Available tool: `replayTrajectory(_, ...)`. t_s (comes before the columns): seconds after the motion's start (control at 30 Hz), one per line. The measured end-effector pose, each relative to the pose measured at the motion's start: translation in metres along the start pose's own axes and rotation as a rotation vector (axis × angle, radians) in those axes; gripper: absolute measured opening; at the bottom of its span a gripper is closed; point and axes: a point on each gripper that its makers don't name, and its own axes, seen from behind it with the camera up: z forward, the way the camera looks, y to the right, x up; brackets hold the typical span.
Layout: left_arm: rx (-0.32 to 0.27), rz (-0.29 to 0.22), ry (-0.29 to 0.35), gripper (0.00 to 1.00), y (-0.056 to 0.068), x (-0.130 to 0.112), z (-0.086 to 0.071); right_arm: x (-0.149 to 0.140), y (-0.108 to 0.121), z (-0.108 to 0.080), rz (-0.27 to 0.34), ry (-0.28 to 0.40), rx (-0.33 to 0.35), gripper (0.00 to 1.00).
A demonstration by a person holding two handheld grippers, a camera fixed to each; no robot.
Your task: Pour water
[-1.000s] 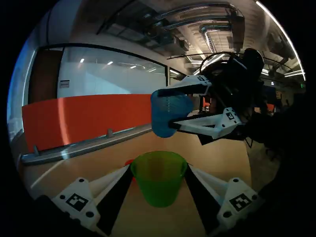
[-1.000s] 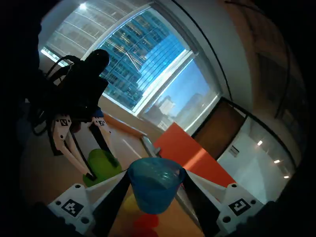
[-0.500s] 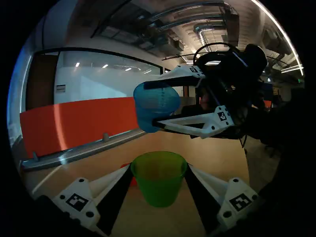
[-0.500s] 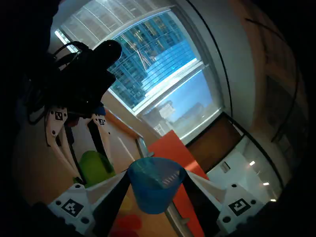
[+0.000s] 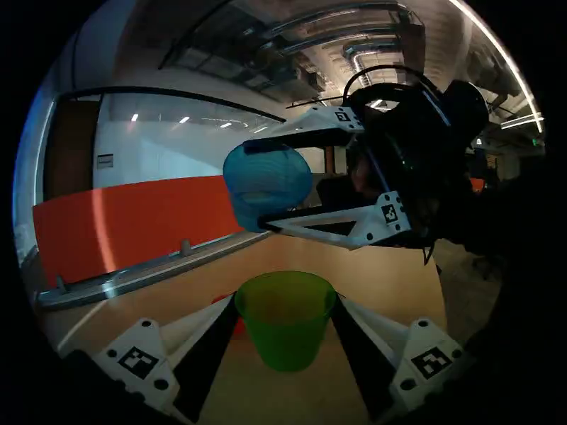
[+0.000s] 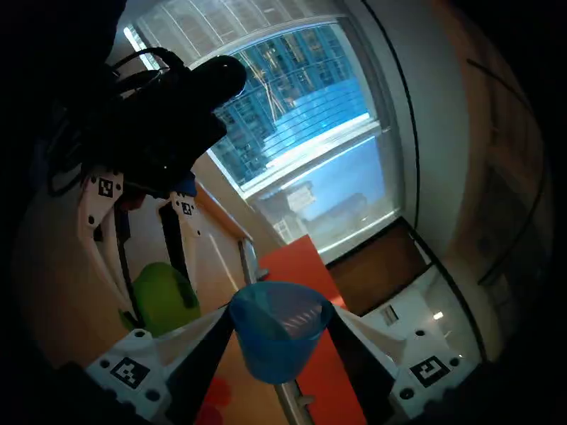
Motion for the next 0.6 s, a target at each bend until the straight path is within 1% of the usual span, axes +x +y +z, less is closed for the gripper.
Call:
replayTrajectory(0.4, -0.009, 0.006, 0.007, 0.88, 0.0042, 0.0031, 0.0016, 0.0011, 0.0014, 0.003, -0.095, -0.012, 0.004, 0.92)
replayTrajectory(0.6, -0.013, 0.004, 0.011, 0.88, 0.0046, 0.0037, 0.0014, 0.0024, 0.0056, 0.0046, -0.139, -0.018, -0.009, 0.92)
